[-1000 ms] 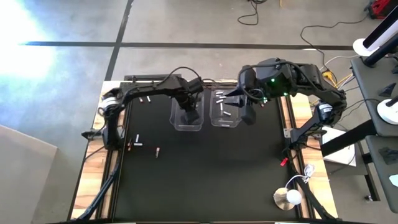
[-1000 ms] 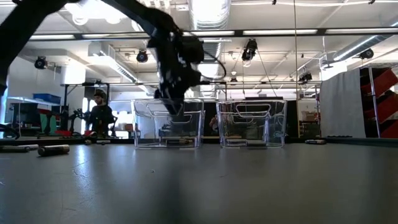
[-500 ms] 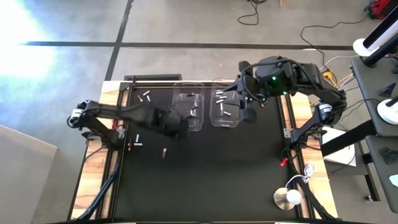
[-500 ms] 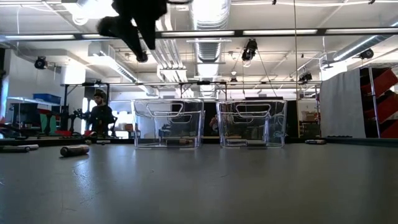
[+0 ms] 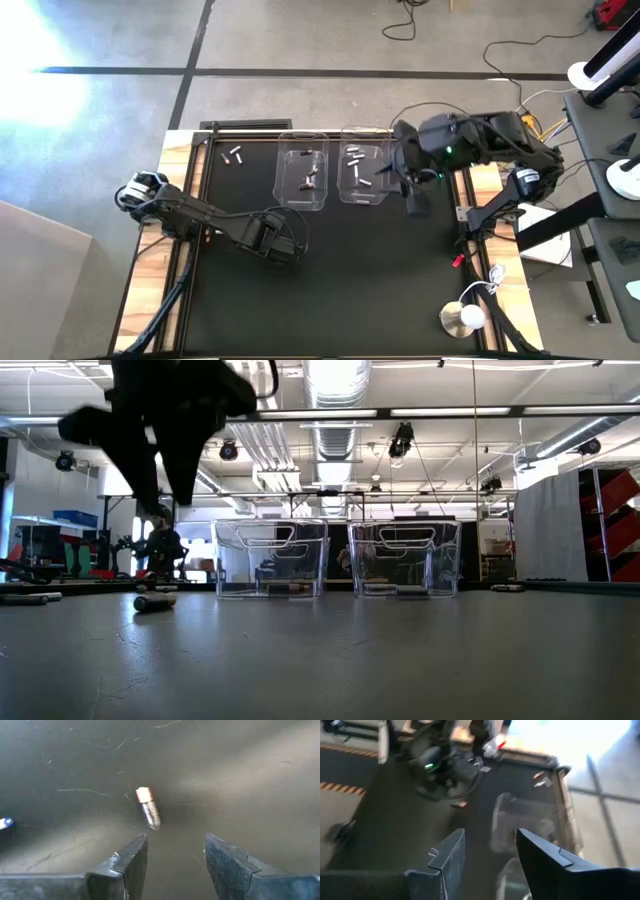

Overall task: Sort batteries
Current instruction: Put the black battery into the left transparent bin, then put the white battery into the right transparent bin

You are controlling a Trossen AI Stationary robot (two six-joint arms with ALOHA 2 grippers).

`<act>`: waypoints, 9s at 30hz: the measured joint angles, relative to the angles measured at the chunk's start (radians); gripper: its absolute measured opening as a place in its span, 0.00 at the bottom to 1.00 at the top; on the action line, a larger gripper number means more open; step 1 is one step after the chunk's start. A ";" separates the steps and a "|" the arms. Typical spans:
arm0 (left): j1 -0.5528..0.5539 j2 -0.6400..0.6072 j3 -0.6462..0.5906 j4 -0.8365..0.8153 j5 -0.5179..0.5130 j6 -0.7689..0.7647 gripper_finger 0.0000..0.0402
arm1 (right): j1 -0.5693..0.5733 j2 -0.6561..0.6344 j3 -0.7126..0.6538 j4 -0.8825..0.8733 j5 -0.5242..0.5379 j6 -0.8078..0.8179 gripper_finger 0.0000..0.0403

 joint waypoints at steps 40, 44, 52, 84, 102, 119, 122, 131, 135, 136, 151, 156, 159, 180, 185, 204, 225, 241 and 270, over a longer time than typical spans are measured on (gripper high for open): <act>-0.020 0.213 0.022 0.157 -0.322 -0.010 0.06 | 0.534 -0.001 -0.048 -0.102 0.162 0.661 0.27; 0.024 0.108 0.020 0.154 -0.361 0.091 0.06 | 0.535 -0.001 -0.155 -0.105 0.302 0.631 0.26; 0.299 -0.032 0.054 0.234 -0.355 0.480 0.06 | 0.390 0.003 -0.410 0.010 0.168 0.445 0.32; 0.748 0.279 0.109 0.373 0.111 1.591 0.06 | -0.211 -0.076 -0.559 0.057 0.168 0.074 0.37; 0.758 0.482 0.314 0.294 0.090 1.718 0.21 | -0.205 -0.076 -0.561 0.116 0.157 0.320 0.45; 0.717 0.092 0.290 -0.013 0.188 1.505 0.35 | -0.214 -0.075 -0.560 0.130 0.159 0.249 0.56; 0.672 -0.050 0.128 -0.038 0.192 1.386 0.35 | -0.214 -0.075 -0.560 0.138 0.159 0.248 0.58; 0.530 -0.411 -0.360 -0.040 0.207 0.956 0.37 | -0.214 -0.075 -0.567 0.233 0.159 0.228 0.62; 0.468 -0.475 -0.490 -0.045 0.252 0.963 0.36 | -0.214 -0.075 -0.568 0.259 0.159 0.221 0.62; 0.459 -0.485 -0.511 -0.047 0.270 0.961 0.36 | -0.214 -0.075 -0.568 0.258 0.159 0.221 0.62; 0.436 -0.364 -0.633 -0.023 0.243 1.121 0.32 | -0.213 -0.074 -0.572 0.257 0.118 0.392 0.60; 0.433 -0.302 -0.638 -0.016 0.269 1.148 0.32 | -0.192 -0.074 -0.575 0.255 0.095 0.451 0.61; 0.431 -0.275 -0.632 0.007 0.269 1.150 0.32 | -0.176 -0.074 -0.575 0.255 0.095 0.465 0.59; 0.345 -0.135 -0.620 0.072 0.264 1.129 0.02 | -0.128 -0.073 -0.541 0.233 0.095 0.502 0.55; 0.344 -0.183 -0.611 0.080 0.265 1.129 0.04 | -0.128 -0.074 -0.399 0.238 0.100 0.421 0.56; 0.366 -0.654 -0.248 0.438 0.105 0.919 0.02 | -0.183 -0.075 -0.576 0.711 -0.127 0.224 0.61; 0.478 -0.446 -0.223 1.336 0.220 1.043 0.02 | -0.187 -0.065 -0.679 1.008 -0.099 0.334 0.63; 0.477 -0.405 -0.224 1.331 0.253 1.044 0.03 | -0.190 -0.008 -0.679 0.995 -0.087 0.337 0.29; 0.524 -0.679 -0.218 0.519 0.001 1.075 0.37 | -0.414 -0.049 -0.727 0.497 -0.019 0.119 0.06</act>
